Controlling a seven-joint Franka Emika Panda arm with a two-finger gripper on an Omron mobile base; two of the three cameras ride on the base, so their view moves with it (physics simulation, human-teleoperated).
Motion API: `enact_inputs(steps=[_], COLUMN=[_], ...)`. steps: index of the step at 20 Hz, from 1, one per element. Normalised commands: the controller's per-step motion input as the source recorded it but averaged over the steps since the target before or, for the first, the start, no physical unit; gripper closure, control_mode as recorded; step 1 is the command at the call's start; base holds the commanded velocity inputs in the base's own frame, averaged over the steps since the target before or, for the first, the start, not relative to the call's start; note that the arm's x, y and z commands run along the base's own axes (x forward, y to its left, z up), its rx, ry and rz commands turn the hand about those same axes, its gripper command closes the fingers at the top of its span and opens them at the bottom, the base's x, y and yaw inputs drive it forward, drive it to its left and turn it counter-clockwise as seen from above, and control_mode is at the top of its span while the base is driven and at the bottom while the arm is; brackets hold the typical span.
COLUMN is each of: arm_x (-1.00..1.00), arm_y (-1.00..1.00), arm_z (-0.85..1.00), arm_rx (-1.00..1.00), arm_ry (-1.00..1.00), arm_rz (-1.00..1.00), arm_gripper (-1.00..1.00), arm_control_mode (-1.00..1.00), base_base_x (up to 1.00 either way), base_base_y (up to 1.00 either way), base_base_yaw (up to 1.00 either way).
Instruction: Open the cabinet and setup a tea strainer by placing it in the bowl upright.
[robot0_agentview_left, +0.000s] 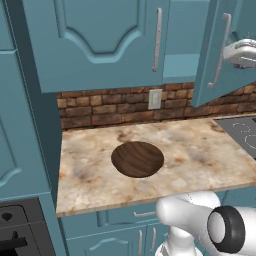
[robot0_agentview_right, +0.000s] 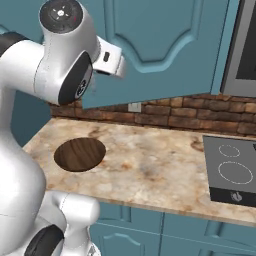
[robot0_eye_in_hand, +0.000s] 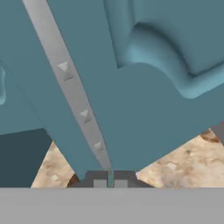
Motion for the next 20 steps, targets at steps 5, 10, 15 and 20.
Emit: enact_inputs(steps=[5, 10, 15, 20], arm_x=[-1.00, -0.92, -0.18, -0.02], arm_y=[-0.59, -0.18, 0.79, 0.90], arm_z=[0.00, 0.00, 0.09, 0.18], arm_rx=[0.00, -0.02, -0.18, -0.27], arm_ry=[0.00, -0.02, 0.02, 0.05], arm_rz=[0.00, 0.00, 0.00, 0.00], arm_gripper=[1.00, 1.00, 1.00, 1.00], arm_control_mode=[-1.00, -1.00, -1.00, -1.00], base_base_x=[0.00, 0.00, 0.00, 0.00], base_base_y=[0.00, 0.00, 0.00, 0.00], base_base_yaw=[0.00, 0.00, 0.00, 0.00])
